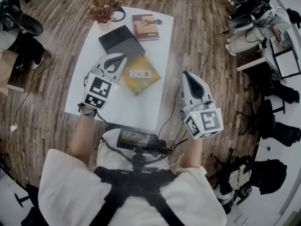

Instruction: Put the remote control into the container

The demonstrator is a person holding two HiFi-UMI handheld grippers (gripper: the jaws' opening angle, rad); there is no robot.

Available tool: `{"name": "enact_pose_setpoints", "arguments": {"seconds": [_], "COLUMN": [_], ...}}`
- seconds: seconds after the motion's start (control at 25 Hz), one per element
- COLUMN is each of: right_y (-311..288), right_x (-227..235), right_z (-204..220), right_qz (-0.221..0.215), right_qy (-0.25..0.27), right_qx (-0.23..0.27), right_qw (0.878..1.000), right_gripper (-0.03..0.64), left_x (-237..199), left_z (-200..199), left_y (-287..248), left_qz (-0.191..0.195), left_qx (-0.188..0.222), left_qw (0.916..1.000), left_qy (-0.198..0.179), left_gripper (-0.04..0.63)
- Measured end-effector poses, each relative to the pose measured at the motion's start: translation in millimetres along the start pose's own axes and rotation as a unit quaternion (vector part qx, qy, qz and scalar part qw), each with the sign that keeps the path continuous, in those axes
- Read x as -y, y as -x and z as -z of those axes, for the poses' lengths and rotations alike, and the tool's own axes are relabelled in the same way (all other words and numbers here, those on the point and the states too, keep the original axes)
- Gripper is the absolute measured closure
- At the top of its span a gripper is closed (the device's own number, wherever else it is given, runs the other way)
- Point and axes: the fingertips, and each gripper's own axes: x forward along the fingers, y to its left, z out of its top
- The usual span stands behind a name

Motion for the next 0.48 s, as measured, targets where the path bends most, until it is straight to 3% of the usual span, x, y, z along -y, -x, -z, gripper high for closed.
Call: {"name": "enact_pose_setpoints", "arguments": {"seconds": [0.48], "right_y": [18.7], "right_x": [-22.9], "right_z": [-39.6], "right_qz": [-0.015], "right_qy": [0.016], "right_qx": [0.038], "right_qw": [0.999], "right_gripper": [0.614], "left_x": [-8.8], "left_z": [-88.3], "left_y": [72.3], "left_qz": [-0.039], "left_qx": [0.114], "left_qw": [0.9927], "left_qy": [-0.002], "left_gripper": [0.583]}}
